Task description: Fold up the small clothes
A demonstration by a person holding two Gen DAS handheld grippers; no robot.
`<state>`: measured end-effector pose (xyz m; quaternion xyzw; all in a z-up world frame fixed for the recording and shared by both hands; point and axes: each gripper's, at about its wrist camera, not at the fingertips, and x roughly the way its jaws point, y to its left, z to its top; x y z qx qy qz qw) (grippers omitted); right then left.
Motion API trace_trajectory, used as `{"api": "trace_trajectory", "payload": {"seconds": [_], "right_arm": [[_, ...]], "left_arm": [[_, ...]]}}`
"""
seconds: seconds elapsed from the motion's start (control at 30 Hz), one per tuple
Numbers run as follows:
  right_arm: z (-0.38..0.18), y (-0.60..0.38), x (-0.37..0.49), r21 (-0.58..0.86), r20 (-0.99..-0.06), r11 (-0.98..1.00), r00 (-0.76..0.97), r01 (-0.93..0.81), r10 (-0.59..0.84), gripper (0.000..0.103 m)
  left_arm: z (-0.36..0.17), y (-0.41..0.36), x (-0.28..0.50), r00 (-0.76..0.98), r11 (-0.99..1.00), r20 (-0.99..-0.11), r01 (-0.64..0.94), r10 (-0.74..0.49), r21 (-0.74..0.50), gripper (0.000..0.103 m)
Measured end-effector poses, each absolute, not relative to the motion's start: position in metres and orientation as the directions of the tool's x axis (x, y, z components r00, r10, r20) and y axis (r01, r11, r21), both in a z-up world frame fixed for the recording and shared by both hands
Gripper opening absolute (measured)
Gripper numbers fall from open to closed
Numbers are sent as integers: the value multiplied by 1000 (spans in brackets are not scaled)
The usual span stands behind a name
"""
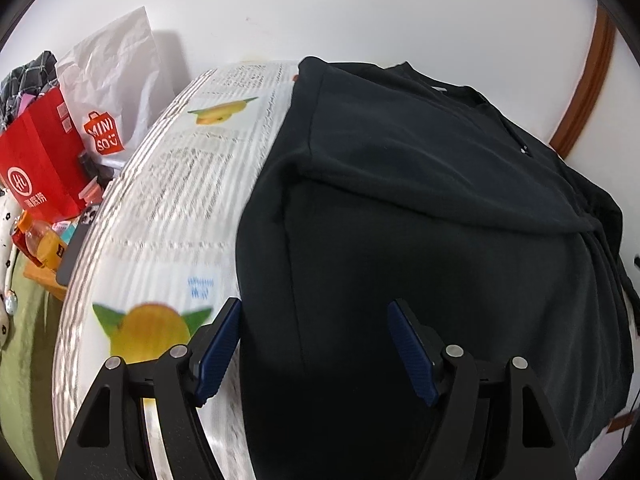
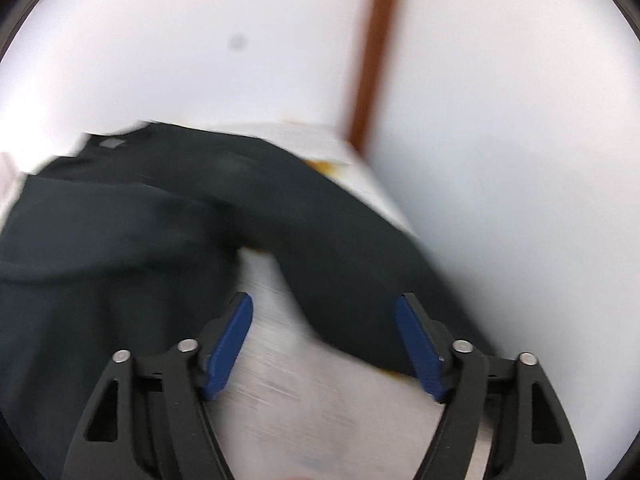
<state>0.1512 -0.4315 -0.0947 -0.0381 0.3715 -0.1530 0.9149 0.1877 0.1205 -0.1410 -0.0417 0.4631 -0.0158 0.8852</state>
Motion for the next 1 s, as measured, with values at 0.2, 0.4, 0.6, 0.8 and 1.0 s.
{"api": "trace_trajectory", "payload": {"seconds": [0.2, 0.4, 0.6, 0.8, 1.0], "right_arm": [[-139, -513, 124, -260, -735, 900, 532, 349, -419, 80], [-152, -537, 135, -183, -739, 912, 559, 368, -375, 72], [-145, -532, 157, -196, -732, 907, 560, 373, -388, 10], [-54, -466, 161, -205, -586, 923, 714, 326, -382, 9], [34, -331, 193, -185, -466, 979, 869, 89, -167, 9]], "left_arm": [[-142, 113, 172, 561, 999, -828, -10, -32, -46, 73], [-144, 116, 169, 544, 999, -839, -44, 14, -12, 73], [-141, 122, 167, 540, 995, -838, -91, 79, 35, 73], [-136, 130, 161, 581, 996, -810, -80, 81, 42, 73], [-145, 133, 168, 583, 996, -808, -65, 85, 58, 73]]}}
